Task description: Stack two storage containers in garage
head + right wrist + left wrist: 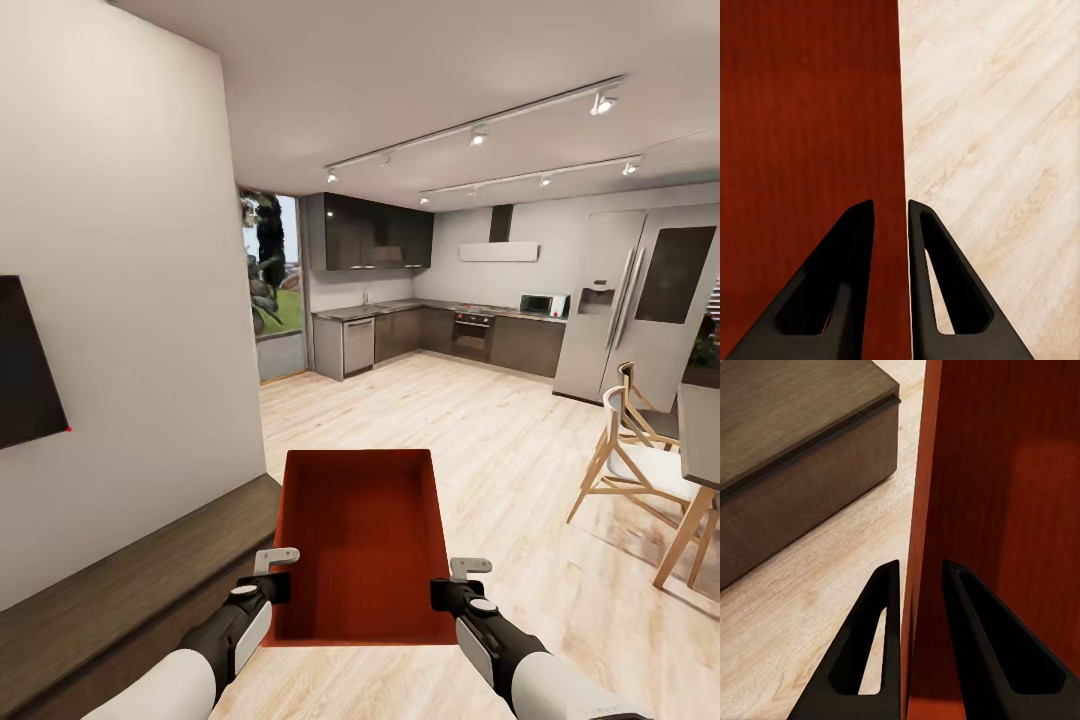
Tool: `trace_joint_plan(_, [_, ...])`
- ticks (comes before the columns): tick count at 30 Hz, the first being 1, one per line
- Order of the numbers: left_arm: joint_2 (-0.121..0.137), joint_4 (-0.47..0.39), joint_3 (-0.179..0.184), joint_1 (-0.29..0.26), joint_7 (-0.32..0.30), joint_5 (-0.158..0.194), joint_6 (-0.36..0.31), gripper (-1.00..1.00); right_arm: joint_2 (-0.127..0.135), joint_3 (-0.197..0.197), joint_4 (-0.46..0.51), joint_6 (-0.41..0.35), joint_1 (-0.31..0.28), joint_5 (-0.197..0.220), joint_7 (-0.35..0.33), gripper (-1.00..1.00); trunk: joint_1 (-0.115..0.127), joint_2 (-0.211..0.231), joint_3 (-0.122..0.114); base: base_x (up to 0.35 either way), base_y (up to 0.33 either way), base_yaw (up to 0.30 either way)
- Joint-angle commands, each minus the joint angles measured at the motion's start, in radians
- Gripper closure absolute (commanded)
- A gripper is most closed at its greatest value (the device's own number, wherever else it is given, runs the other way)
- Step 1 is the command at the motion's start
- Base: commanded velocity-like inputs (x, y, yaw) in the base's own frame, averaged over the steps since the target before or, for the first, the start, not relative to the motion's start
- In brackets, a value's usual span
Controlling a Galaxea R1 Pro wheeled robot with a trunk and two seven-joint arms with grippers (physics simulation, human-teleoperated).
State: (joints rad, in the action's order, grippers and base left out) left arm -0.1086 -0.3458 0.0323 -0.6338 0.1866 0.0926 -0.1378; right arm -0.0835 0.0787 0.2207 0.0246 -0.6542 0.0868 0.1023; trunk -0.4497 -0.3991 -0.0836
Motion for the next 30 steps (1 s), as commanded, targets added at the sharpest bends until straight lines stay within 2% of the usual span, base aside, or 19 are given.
trace_joint_plan(1, [0.001, -0.002, -0.003, 0.0, 0.012, -0.008, -0.007, 1.0, 0.005, -0.01, 0.0, 0.002, -0.001, 0.002, 0.088, 1.0, 0.0, -0.001, 0.0, 0.0, 0.0, 0.0])
trace_joint_plan(9, [0.001, -0.002, -0.003, 0.0, 0.013, -0.008, -0.008, 1.0, 0.005, -0.007, 0.0, 0.004, -0.001, 0.002, 0.087, 1.0, 0.0, -0.001, 0.0, 0.0, 0.0, 0.0])
trace_joint_plan(11, [0.001, -0.002, -0.003, 0.0, 0.013, -0.008, -0.007, 1.0, 0.005, -0.01, 0.0, 0.003, -0.001, 0.012, 0.088, 1.0, 0.0, -0.001, -0.001, 0.0, 0.0, -0.183])
trace_joint_plan(30, [0.001, -0.002, -0.003, 0.0, 0.012, -0.008, -0.007, 1.0, 0.005, -0.01, 0.0, 0.002, -0.001, 0.013, 0.088, 1.0, 0.0, -0.001, -0.019, 0.0, 0.0, -0.208])
